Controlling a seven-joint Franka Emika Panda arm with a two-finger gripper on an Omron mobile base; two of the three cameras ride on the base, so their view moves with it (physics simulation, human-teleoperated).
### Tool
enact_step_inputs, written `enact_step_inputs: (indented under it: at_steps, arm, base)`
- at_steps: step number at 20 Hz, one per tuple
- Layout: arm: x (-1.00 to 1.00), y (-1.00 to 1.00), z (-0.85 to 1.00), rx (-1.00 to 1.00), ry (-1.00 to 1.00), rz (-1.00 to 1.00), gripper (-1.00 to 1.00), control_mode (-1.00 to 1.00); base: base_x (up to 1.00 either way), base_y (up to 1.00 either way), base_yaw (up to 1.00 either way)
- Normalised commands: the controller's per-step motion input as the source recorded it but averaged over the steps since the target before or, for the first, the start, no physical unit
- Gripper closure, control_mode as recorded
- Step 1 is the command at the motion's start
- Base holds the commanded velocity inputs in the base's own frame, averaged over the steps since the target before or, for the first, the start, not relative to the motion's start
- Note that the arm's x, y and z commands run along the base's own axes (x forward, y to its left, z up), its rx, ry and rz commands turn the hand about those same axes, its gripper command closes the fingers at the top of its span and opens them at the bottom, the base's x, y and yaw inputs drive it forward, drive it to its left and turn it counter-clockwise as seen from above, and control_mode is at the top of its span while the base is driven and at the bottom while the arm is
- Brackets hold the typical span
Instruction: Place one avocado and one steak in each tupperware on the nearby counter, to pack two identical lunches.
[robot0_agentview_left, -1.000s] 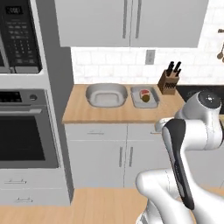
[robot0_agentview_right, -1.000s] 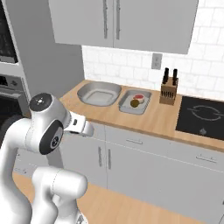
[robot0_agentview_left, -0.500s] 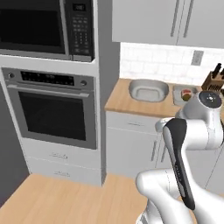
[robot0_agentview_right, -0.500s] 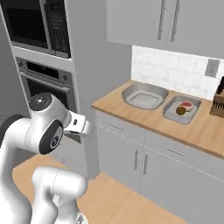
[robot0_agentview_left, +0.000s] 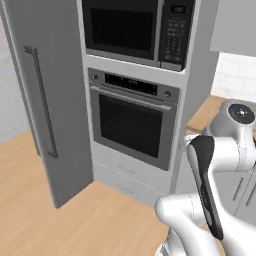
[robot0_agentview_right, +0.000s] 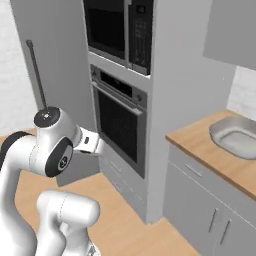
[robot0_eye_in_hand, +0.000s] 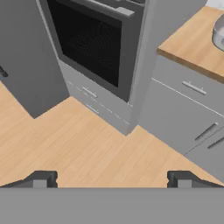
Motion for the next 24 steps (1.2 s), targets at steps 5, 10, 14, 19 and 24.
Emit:
enact_step_inputs:
  at_steps: [5, 10, 14, 19, 24]
  arm:
    - [0.00, 0.00, 0.00, 0.00, 0.00, 0.00, -1.00, 1.00]
    - [0.00, 0.00, 0.00, 0.00, 0.00, 0.00, -1.00, 1.00]
    - [0.00, 0.00, 0.00, 0.00, 0.00, 0.00, -1.00, 1.00]
    - [0.00, 0.00, 0.00, 0.00, 0.00, 0.00, -1.00, 1.00]
    - [0.00, 0.00, 0.00, 0.00, 0.00, 0.00, -1.00, 1.00]
  base:
    - [-0.62, 1.00, 0.62]
    - [-0.67, 1.00, 0.62]
    - [-0.69, 1.00, 0.62]
    - [-0.56, 1.00, 0.58]
    - [0.08, 1.00, 0.42]
